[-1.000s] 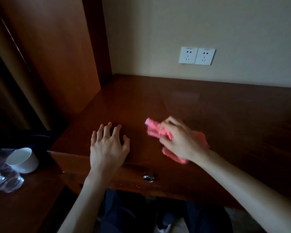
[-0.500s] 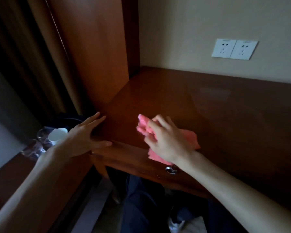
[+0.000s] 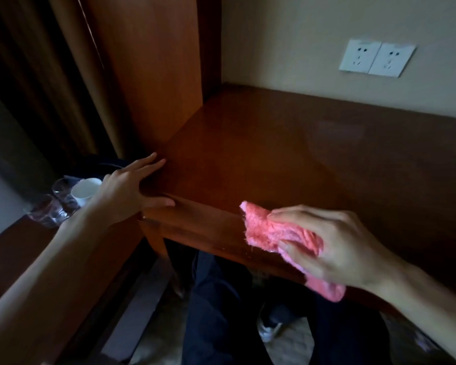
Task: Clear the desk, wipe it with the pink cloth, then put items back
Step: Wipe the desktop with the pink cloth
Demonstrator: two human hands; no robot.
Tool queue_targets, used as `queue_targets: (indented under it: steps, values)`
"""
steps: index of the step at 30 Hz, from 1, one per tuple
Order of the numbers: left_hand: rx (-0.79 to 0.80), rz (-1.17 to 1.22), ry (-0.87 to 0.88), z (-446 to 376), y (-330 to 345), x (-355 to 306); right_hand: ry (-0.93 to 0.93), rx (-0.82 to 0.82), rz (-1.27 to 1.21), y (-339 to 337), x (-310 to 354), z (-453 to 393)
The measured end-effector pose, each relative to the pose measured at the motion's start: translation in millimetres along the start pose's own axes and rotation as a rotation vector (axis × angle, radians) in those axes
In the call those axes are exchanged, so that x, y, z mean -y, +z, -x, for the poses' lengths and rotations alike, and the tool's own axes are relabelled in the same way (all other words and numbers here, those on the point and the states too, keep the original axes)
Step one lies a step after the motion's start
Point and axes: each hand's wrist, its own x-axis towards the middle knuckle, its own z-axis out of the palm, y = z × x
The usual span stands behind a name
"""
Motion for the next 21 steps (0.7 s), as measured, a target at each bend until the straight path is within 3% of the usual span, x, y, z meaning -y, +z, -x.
queue_targets:
  steps: [6,9,13,17,21]
  values:
    - [-0.016,0.056,0.015,-0.3,6.2,8.0,-0.167,-0.082,0.205,75.5,25.3,-72.3]
    - [-0.042,0.061,0.016,1.2,8.2,7.8,-0.215,-0.039,0.188,96.7,41.6,-110.0]
    - [-0.072,0.102,0.030,4.0,13.0,13.3,-0.254,-0.017,0.293,64.9,17.5,-59.2]
    - [-0.099,0.130,0.084,4.5,18.3,15.6,-0.147,-0.063,0.378,16.9,-13.3,15.2]
    - [-0.115,0.119,0.104,3.6,19.2,16.7,-0.123,-0.101,0.329,31.2,-5.9,-0.1]
